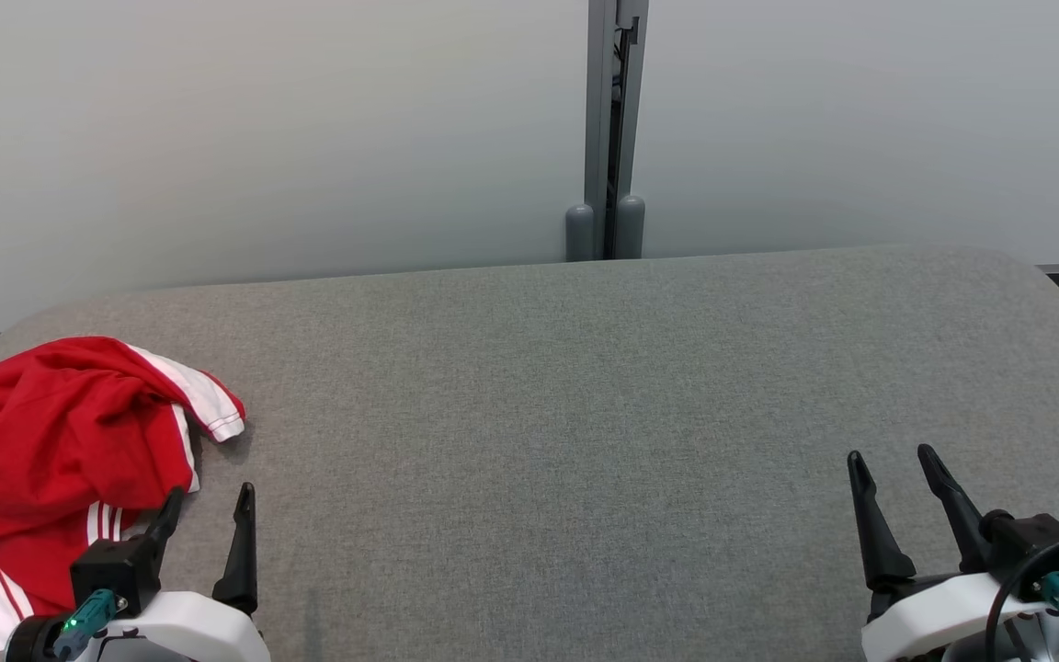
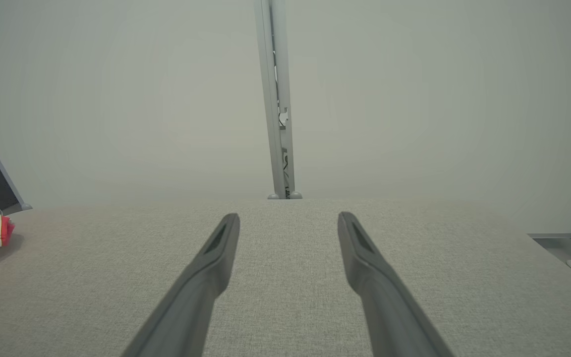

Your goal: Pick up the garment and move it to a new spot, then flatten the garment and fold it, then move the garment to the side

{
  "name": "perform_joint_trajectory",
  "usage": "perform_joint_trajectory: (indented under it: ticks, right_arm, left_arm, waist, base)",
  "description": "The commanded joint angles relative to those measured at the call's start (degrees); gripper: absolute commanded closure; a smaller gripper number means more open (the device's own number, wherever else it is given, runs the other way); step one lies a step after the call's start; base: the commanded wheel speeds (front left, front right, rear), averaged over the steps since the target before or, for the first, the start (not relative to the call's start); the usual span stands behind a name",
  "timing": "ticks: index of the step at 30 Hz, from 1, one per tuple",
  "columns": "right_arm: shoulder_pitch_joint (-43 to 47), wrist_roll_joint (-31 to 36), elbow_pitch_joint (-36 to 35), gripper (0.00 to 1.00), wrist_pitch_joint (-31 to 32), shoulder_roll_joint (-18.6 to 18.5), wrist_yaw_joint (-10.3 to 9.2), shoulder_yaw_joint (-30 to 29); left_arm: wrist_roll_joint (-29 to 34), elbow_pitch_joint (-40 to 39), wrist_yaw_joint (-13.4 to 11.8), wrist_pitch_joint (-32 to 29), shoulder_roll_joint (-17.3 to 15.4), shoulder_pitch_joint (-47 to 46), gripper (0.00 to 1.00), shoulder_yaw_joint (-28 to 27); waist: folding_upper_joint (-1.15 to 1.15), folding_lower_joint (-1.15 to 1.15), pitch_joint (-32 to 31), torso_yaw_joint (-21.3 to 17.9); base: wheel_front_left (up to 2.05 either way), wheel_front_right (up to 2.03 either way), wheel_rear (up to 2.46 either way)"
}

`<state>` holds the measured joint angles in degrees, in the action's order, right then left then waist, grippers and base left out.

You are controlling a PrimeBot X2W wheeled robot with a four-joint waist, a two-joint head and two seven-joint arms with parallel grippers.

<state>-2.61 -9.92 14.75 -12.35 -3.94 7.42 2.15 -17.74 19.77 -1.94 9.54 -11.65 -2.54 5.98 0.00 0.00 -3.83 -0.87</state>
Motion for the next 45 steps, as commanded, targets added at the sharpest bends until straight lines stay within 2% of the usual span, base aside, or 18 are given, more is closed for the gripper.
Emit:
perform_joint_trajectory:
  ticks: [1, 24, 28, 33, 45]
  right_arm:
    - [0.2, -0.2, -0.1, 0.0, 0.3, -0.1, 0.13, -0.3]
    - [0.2, 0.1, 1.0, 0.0, 0.2, -0.2, 0.13, -0.5]
    - [0.4, 0.1, 0.4, 0.0, 0.5, -0.1, 0.13, -0.7]
    - [0.3, 0.1, -0.5, 0.0, 0.9, 0.0, 0.13, -0.3]
    - [-2.7, -1.5, -1.1, 0.0, 0.9, 0.5, 0.13, 4.1]
  left_arm:
    - [-0.3, -0.3, -0.2, 0.0, -0.2, 0.7, 0.0, 0.0]
    - [-1.6, 0.8, -0.9, 0.3, -0.6, -0.6, 0.0, 0.4]
    - [-2.2, 1.4, -0.6, 0.5, -0.7, -1.8, 0.0, 0.2]
    - [-2.7, 2.4, -0.5, 1.0, -0.9, -2.9, 0.0, 0.0]
    - [-4.1, 3.7, -1.0, 2.3, -2.3, -3.1, 0.0, -1.7]
  waist:
    - [0.0, 0.0, 0.1, 0.0]
    - [0.0, 0.0, 0.2, 0.6]
    - [0.0, 0.0, 0.2, 3.2]
    - [0.0, 0.0, 0.2, 8.3]
    - [0.0, 0.0, 0.5, 19.9]
  base:
    - [0.0, 0.0, 0.0]
    - [0.0, 0.0, 0.0]
    - [0.0, 0.0, 0.0]
    - [0.0, 0.0, 0.0]
    - [0.0, 0.0, 0.0]
